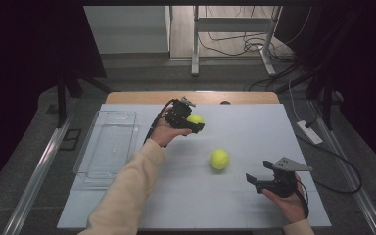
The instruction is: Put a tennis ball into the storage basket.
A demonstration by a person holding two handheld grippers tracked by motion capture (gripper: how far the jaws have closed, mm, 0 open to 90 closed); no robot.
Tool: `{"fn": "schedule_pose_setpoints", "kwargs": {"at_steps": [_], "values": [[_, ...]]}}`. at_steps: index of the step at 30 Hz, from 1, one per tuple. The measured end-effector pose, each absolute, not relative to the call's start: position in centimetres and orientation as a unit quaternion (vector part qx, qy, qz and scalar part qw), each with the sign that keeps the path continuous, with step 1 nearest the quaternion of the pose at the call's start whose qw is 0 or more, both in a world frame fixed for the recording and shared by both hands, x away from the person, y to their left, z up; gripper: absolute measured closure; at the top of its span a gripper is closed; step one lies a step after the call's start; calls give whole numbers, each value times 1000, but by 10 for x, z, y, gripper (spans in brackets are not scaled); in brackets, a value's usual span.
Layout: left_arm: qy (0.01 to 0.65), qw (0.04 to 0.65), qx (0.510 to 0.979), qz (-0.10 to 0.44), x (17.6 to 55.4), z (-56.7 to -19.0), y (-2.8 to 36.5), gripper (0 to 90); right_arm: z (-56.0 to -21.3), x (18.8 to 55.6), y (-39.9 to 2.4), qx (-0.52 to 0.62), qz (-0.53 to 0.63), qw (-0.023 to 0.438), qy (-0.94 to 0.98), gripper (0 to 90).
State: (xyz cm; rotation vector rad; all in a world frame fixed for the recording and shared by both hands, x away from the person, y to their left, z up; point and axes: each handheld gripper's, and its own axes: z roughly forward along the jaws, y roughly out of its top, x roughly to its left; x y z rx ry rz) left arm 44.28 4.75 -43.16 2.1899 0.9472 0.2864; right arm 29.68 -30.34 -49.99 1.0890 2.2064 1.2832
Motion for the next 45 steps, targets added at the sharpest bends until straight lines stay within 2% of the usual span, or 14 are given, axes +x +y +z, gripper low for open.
{"fn": "schedule_pose_setpoints", "kwargs": {"at_steps": [45], "values": [[385,398,819,147,424,-419,81,274,-499,296,-303,388,453,185,781,108]]}}
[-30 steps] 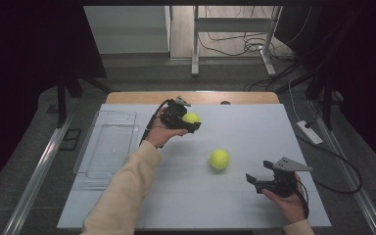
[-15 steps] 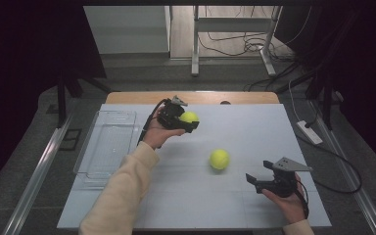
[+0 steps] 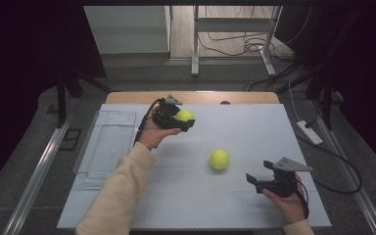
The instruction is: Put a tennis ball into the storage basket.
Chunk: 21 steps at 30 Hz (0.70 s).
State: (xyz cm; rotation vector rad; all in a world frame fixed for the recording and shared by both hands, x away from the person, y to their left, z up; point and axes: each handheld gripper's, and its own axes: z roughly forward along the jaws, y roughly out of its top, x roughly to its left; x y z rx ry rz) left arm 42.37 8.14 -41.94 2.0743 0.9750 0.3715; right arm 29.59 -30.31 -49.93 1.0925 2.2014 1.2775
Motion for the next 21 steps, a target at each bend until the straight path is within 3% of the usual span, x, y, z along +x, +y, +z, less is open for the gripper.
{"fn": "schedule_pose_setpoints", "kwargs": {"at_steps": [21], "values": [[399,405,807,161,420,-414,97,273,-499,296,-304,388,455,190,779,110]]}}
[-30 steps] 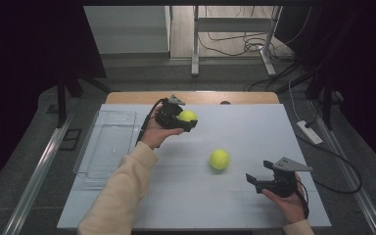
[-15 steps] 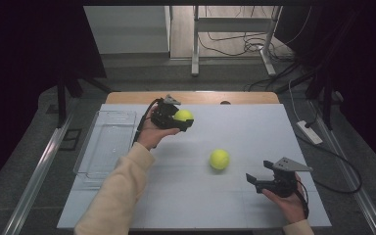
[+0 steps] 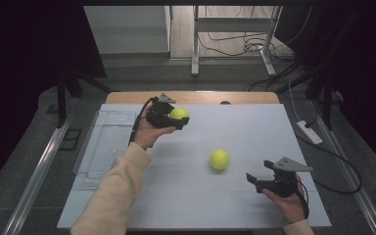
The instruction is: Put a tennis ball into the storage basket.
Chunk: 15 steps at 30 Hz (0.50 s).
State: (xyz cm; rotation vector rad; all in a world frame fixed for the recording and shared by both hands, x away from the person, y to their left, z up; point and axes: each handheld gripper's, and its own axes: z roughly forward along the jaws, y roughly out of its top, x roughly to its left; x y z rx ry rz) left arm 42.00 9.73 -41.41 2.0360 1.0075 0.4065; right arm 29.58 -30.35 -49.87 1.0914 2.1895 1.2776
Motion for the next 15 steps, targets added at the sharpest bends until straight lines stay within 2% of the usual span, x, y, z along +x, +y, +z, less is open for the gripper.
{"fn": "schedule_pose_setpoints", "kwargs": {"at_steps": [15], "values": [[404,415,797,172,415,-406,103,273,-498,296,-304,389,455,190,778,109]]}}
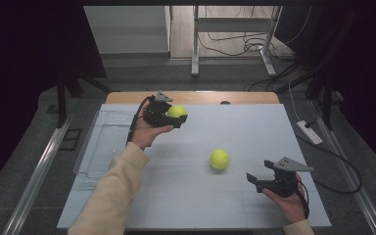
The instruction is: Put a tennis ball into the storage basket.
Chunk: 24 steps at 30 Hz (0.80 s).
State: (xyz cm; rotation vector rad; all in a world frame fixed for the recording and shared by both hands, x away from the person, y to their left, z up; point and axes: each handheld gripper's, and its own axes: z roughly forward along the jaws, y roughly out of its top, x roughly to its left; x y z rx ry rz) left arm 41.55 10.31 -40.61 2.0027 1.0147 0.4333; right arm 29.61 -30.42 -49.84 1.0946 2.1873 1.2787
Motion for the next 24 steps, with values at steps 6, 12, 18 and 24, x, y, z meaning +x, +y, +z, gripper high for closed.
{"fn": "schedule_pose_setpoints", "kwargs": {"at_steps": [6,12,18,24], "values": [[402,420,794,175,414,-401,107,273,-498,296,-304,390,455,190,778,109],[402,428,789,178,411,-397,113,273,-498,296,-304,389,454,190,778,109],[403,436,784,181,408,-394,119,273,-499,296,-304,389,454,191,779,109],[406,441,779,182,406,-392,125,273,-499,296,-304,389,454,191,779,109]]}}
